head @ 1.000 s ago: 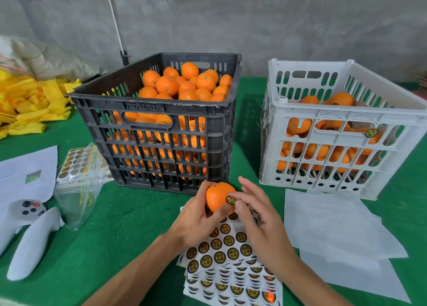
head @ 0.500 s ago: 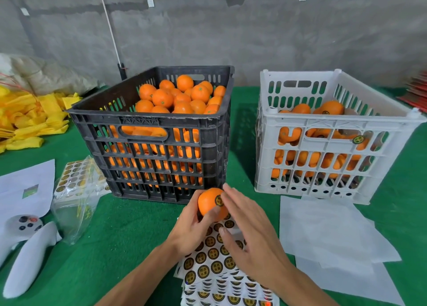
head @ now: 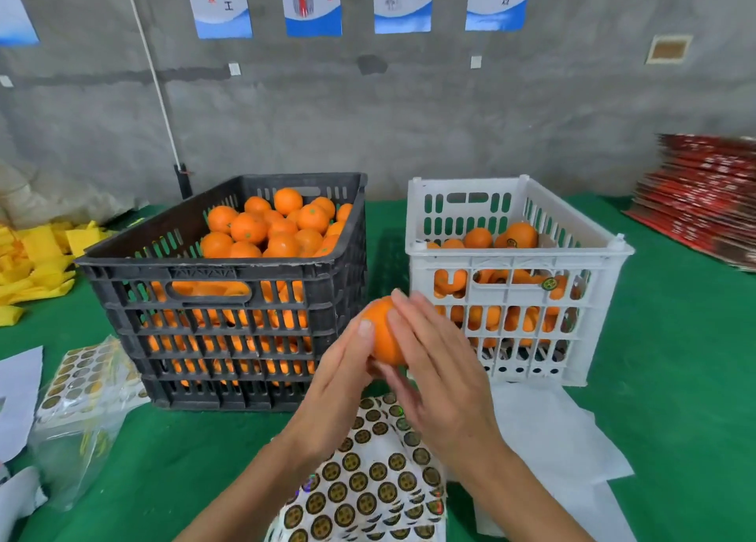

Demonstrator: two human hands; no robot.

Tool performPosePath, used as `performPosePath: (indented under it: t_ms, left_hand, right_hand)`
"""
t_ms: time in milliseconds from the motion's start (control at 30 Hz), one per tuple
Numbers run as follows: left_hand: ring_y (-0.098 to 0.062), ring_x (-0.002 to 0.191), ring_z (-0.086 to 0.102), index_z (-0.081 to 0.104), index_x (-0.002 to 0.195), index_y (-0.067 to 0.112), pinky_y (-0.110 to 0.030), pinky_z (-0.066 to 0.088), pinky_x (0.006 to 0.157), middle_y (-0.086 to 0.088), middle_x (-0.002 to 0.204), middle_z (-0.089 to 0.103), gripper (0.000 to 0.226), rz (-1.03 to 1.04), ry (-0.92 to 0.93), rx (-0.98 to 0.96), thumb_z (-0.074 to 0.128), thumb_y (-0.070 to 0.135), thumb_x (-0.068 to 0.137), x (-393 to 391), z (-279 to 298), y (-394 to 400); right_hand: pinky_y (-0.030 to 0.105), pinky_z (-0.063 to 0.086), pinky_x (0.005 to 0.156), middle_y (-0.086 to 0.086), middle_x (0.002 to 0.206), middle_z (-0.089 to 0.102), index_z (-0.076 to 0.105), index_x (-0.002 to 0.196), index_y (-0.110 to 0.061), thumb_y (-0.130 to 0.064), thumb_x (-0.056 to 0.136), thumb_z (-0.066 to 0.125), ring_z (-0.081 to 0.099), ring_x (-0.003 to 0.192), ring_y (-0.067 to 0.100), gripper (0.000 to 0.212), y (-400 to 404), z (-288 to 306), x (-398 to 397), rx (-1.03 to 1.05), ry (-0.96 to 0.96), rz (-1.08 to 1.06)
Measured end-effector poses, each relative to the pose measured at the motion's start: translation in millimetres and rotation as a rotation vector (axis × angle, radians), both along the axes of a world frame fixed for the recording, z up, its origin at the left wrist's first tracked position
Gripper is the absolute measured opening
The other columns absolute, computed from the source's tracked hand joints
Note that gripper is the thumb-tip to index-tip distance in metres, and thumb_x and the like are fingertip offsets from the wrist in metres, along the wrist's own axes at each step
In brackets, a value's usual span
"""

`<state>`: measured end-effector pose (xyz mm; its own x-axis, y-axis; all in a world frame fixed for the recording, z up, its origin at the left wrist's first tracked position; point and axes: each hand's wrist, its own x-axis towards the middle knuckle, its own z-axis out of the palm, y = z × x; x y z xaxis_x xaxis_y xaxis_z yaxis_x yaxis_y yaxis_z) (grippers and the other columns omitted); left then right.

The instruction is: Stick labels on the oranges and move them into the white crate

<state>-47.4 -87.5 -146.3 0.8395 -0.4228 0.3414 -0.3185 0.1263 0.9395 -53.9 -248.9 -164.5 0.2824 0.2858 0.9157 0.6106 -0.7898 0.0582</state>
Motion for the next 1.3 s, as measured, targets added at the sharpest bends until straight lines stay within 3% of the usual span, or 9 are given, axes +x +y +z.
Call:
performPosePath:
  t_ms: [167, 367, 467, 567, 667, 833, 1033, 1167, 1300]
  left_hand:
    - [-0.014, 0.123, 0.068, 0.052, 0.148, 0.02, -0.027, 0.058, 0.094, -0.002, 0.131, 0.072, 0.044, 0.001, 0.025, -0.063, 0.045, 0.038, 0.109, 56, 89, -54]
    - [0.0, 0.133, 0.055, 0.054, 0.148, 0.025, -0.032, 0.04, 0.12, 0.008, 0.143, 0.061, 0.04, 0.066, -0.073, 0.137, 0.035, 0.034, 0.114, 103, 141, -87]
    - [0.026, 0.106, 0.055, 0.06, 0.126, 0.041, -0.004, 0.04, 0.097, 0.027, 0.12, 0.062, 0.021, 0.176, -0.196, 0.287, 0.046, 0.039, 0.111, 122, 156, -63]
    - [0.001, 0.113, 0.062, 0.064, 0.125, 0.028, -0.009, 0.042, 0.094, 0.016, 0.118, 0.066, 0.02, 0.388, -0.264, 0.276, 0.05, 0.031, 0.11, 143, 164, -23]
    - [-0.019, 0.123, 0.059, 0.066, 0.129, 0.008, -0.024, 0.044, 0.1, -0.006, 0.13, 0.067, 0.027, 0.572, -0.28, 0.65, 0.048, 0.015, 0.11, 168, 160, 29]
    - [-0.03, 0.129, 0.055, 0.063, 0.136, 0.013, -0.042, 0.046, 0.11, -0.006, 0.138, 0.059, 0.034, 0.237, 0.048, 1.557, 0.051, 0.025, 0.106, 190, 136, 81]
    - [-0.026, 0.113, 0.061, 0.063, 0.122, 0.012, -0.043, 0.048, 0.109, -0.005, 0.125, 0.064, 0.029, 0.005, 0.334, 1.53, 0.052, 0.035, 0.108, 187, 138, 79]
    - [-0.025, 0.132, 0.056, 0.052, 0.146, 0.014, -0.042, 0.045, 0.111, -0.007, 0.149, 0.055, 0.045, 0.002, 0.179, 1.468, 0.045, 0.04, 0.11, 190, 134, 82]
    - [-0.023, 0.119, 0.059, 0.055, 0.136, 0.02, -0.039, 0.05, 0.103, -0.004, 0.141, 0.058, 0.035, 0.091, 0.077, 1.447, 0.055, 0.036, 0.105, 193, 130, 77]
  right_hand:
    - [0.049, 0.038, 0.118, 0.012, 0.158, 0.043, 0.048, 0.148, 0.0, -0.023, 0.105, 0.061, 0.036, 0.15, 0.03, 0.051, -35, 81, 41, 0.093, -0.075, -0.172]
    - [0.053, 0.033, 0.12, 0.004, 0.156, 0.048, 0.058, 0.143, -0.009, -0.006, 0.093, 0.072, 0.035, 0.15, 0.033, 0.052, -53, 123, 84, 0.042, 0.004, -0.371]
    - [0.046, 0.035, 0.12, 0.005, 0.145, 0.06, 0.064, 0.136, -0.008, -0.007, 0.098, 0.063, 0.046, 0.144, 0.025, 0.039, -41, 120, 95, 0.08, 0.019, -0.17]
    - [0.03, 0.04, 0.114, 0.001, 0.13, 0.069, 0.071, 0.126, -0.01, -0.018, 0.105, 0.054, 0.061, 0.126, 0.014, 0.028, -3, 119, 98, 0.206, 0.084, 0.149]
    - [0.028, 0.041, 0.109, 0.0, 0.107, 0.074, 0.073, 0.106, -0.012, -0.032, 0.11, 0.043, 0.065, 0.105, 0.016, 0.036, 41, 114, 105, 0.209, 0.293, 0.29]
    - [0.036, 0.047, 0.094, -0.008, 0.091, 0.07, 0.074, 0.096, -0.016, -0.031, 0.11, 0.032, 0.062, 0.094, 0.009, 0.047, 84, 78, 117, 0.373, 0.316, 0.325]
    - [0.037, 0.048, 0.092, -0.011, 0.083, 0.068, 0.074, 0.088, -0.014, -0.028, 0.109, 0.033, 0.062, 0.088, 0.009, 0.048, 99, 75, 120, 0.542, 0.267, 0.344]
    - [0.037, 0.048, 0.089, -0.007, 0.082, 0.069, 0.075, 0.085, -0.011, -0.025, 0.108, 0.034, 0.062, 0.086, 0.011, 0.049, 101, 71, 121, 0.57, 0.228, 0.355]
    - [0.038, 0.049, 0.086, -0.007, 0.082, 0.068, 0.074, 0.084, -0.01, -0.023, 0.108, 0.035, 0.061, 0.086, 0.008, 0.048, 104, 68, 122, 0.601, 0.202, 0.348]
